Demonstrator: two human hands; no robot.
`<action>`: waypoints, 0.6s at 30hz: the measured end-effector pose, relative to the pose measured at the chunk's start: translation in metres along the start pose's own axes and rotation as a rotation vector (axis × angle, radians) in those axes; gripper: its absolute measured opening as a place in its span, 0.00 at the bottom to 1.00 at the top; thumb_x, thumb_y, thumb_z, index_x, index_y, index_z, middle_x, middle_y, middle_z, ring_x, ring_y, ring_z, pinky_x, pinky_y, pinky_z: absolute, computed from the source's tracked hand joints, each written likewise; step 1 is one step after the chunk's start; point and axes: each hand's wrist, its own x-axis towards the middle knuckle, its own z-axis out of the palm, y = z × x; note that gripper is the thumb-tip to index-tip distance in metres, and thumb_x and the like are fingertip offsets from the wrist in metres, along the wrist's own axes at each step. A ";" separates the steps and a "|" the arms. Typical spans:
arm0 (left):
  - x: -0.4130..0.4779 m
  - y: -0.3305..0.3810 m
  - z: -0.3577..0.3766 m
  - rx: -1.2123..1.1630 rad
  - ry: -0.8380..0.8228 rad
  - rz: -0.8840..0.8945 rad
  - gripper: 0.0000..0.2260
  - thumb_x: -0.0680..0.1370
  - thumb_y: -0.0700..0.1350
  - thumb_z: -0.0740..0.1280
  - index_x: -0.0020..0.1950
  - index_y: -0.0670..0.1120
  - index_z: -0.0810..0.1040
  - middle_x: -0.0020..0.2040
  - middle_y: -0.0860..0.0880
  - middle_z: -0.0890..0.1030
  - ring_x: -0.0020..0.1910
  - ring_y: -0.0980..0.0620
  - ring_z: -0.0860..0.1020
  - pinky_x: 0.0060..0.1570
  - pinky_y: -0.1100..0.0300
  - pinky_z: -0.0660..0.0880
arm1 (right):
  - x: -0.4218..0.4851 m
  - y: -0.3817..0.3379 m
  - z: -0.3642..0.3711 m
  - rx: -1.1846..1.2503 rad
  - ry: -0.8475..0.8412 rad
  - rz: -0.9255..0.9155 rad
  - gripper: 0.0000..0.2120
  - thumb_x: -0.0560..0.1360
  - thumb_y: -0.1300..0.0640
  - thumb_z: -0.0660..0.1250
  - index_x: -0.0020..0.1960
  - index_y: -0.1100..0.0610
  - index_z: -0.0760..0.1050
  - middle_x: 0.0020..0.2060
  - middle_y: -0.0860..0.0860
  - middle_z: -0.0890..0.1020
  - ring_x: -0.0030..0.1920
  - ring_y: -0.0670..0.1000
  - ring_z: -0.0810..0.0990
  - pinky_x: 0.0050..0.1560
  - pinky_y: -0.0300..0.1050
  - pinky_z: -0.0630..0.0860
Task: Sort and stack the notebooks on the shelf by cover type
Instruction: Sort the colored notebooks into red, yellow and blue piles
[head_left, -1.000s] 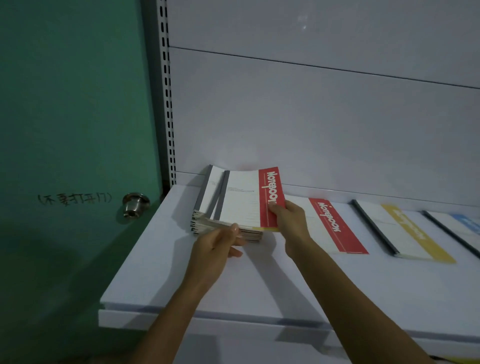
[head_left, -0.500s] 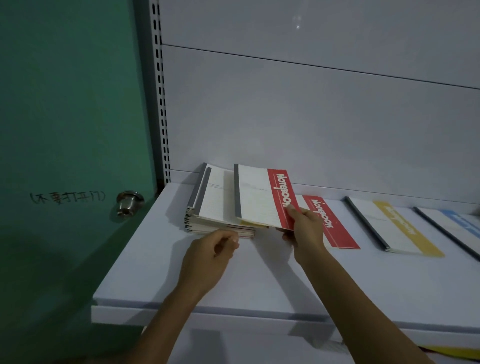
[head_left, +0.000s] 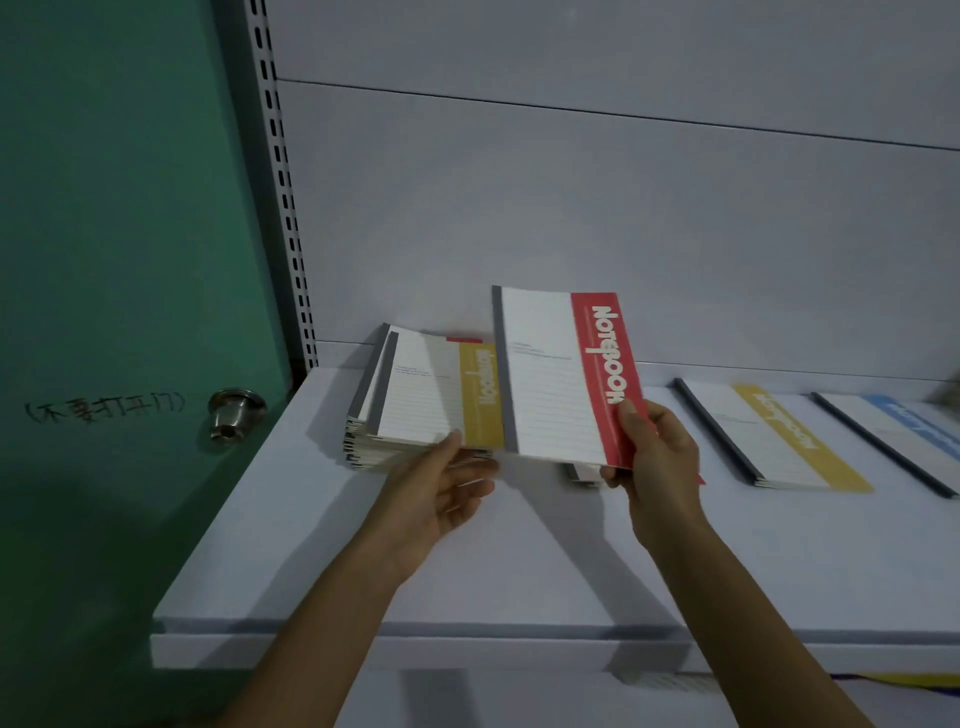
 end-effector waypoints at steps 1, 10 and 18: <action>0.002 0.001 0.001 -0.027 0.006 -0.005 0.15 0.77 0.53 0.65 0.55 0.43 0.79 0.49 0.43 0.84 0.41 0.52 0.83 0.32 0.64 0.78 | 0.007 -0.001 -0.007 -0.021 0.044 -0.011 0.04 0.79 0.53 0.64 0.49 0.54 0.75 0.38 0.50 0.84 0.30 0.46 0.81 0.25 0.38 0.74; 0.010 0.005 0.003 0.033 0.103 0.067 0.08 0.80 0.49 0.61 0.54 0.48 0.77 0.42 0.46 0.85 0.35 0.53 0.83 0.30 0.63 0.77 | 0.046 0.013 -0.055 -0.270 0.195 -0.012 0.05 0.78 0.52 0.64 0.52 0.52 0.73 0.38 0.45 0.80 0.36 0.46 0.81 0.26 0.37 0.75; -0.004 -0.017 0.015 0.085 0.003 0.179 0.11 0.81 0.39 0.60 0.60 0.50 0.74 0.47 0.46 0.85 0.39 0.48 0.84 0.33 0.63 0.78 | 0.037 0.014 -0.054 -0.302 0.147 -0.045 0.08 0.78 0.50 0.64 0.54 0.52 0.73 0.38 0.45 0.81 0.33 0.45 0.82 0.24 0.34 0.74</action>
